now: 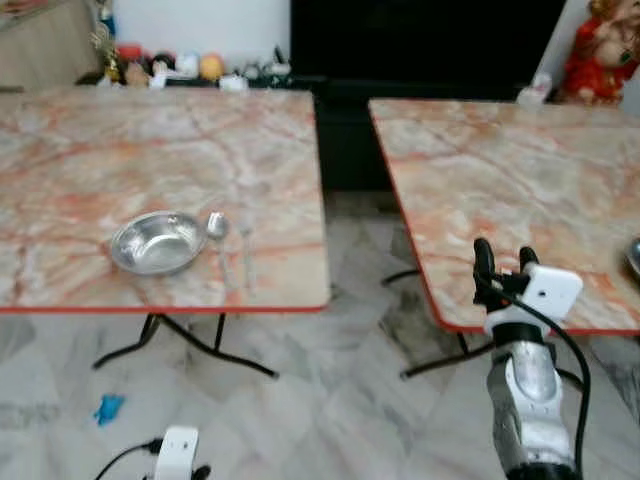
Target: Setting the table
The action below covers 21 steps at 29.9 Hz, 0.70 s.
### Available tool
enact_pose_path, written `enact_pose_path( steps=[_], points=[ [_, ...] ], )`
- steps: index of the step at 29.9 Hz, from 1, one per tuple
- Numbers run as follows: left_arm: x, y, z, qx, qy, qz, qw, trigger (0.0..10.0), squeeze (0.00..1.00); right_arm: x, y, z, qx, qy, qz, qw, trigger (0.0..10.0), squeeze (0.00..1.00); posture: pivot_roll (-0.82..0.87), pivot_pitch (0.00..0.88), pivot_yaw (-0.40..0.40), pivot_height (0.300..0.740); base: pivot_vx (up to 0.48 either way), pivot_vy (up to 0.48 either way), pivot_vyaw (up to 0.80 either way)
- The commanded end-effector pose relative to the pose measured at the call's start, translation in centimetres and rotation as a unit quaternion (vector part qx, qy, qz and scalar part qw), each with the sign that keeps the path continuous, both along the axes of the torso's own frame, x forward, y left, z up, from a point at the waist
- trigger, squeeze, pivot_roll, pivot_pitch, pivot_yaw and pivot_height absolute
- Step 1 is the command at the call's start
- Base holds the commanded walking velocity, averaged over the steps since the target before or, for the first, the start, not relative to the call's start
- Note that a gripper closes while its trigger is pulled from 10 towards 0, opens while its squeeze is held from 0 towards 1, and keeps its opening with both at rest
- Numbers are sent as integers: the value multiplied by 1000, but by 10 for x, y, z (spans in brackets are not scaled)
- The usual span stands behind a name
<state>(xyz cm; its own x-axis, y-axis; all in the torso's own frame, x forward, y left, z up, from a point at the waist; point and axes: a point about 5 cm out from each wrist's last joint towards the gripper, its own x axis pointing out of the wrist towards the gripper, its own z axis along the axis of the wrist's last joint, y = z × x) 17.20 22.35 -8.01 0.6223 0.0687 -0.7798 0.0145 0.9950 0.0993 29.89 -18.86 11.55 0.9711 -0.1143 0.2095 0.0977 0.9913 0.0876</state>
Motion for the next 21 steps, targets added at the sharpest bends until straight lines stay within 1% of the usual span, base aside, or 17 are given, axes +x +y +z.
enact_pose_path(
  steps=[1, 10, 13, 17, 19, 21],
  points=[
    [0, -5, -1, -5, -1, 0, 1000, 10000, 0, -1, -9, 1, -4, 1, -12, 1000, 10000, 0, 86, 0, -51, 740, 0, 360, 0],
    [1, -4, -1, -4, -2, 4, 1000, 10000, 0, 2, -7, 3, -3, 0, -7, 1000, 10000, 0, 95, 0, -53, 740, 0, 358, 0],
    [0, -2, -1, -2, -1, 4, 1000, 10000, 0, 1, -5, 3, -15, -4, 0, 1000, 10000, 0, 96, 0, -50, 740, 0, 358, 0],
    [-1, -2, -1, -2, 0, 2, 1000, 10000, 0, 0, -4, 2, -13, -5, 2, 1000, 10000, 0, 95, 0, -48, 740, 0, 361, 800],
    [-1, -2, -1, -2, 0, 1, 1000, 10000, 0, 0, -4, 2, -11, -4, 1, 1000, 10000, 0, 95, 0, -47, 740, 0, 360, 475],
    [-1, -2, -1, -1, 0, 0, 1000, 10000, 0, 0, -5, 1, -3, -2, -2, 1000, 10000, 0, 95, 0, -47, 740, 0, 354, 0]
  ],
)
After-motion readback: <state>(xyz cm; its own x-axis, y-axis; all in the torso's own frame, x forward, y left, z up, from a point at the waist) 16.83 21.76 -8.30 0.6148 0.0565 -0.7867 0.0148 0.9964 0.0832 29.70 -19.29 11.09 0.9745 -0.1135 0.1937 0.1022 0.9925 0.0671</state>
